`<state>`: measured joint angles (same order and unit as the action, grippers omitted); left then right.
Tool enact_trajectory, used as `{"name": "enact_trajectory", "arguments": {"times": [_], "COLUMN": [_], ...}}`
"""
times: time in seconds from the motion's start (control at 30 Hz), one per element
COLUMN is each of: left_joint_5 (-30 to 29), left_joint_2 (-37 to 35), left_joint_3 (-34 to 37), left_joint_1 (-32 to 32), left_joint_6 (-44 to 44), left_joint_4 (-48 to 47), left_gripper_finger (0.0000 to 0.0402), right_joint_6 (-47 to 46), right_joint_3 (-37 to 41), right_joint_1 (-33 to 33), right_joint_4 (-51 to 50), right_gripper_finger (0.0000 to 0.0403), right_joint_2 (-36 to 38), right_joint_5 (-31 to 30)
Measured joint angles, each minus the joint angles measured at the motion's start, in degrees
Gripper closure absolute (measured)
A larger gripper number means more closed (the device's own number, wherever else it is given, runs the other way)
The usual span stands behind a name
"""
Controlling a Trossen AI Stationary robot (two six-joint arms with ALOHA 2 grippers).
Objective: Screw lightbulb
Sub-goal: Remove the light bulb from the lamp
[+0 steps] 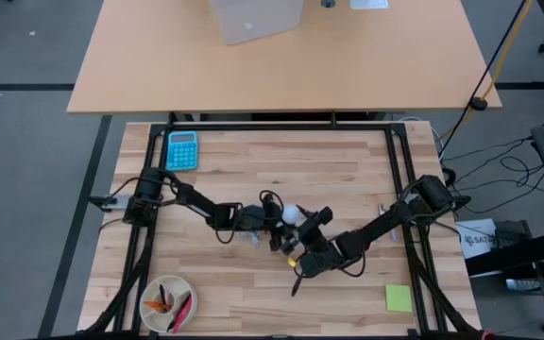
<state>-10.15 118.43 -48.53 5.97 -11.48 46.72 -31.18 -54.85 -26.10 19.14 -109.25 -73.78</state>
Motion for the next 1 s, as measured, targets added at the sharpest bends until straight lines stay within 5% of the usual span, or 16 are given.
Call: {"name": "enact_trajectory", "arguments": {"times": [0.43, 1.0], "left_joint_5": [9.4, 26.5], "left_joint_2": [-0.1, 0.0], "left_joint_3": [0.2, 0.3], "left_joint_1": [0.5, 1.9], "left_joint_6": [7.1, 13.8], "left_joint_4": [-1.0, -1.4], "left_gripper_finger": [0.0227, 0.0227], "right_joint_6": [3.4, 13.1], "right_joint_3": [0.0, 0.0], "right_joint_1": [-1.6, -0.2], "right_joint_4": [-2.9, -8.3], "right_gripper_finger": [0.0133, 0.0129], "right_joint_2": [1.8, 9.0], "right_joint_5": [4.5, 28.0]}}
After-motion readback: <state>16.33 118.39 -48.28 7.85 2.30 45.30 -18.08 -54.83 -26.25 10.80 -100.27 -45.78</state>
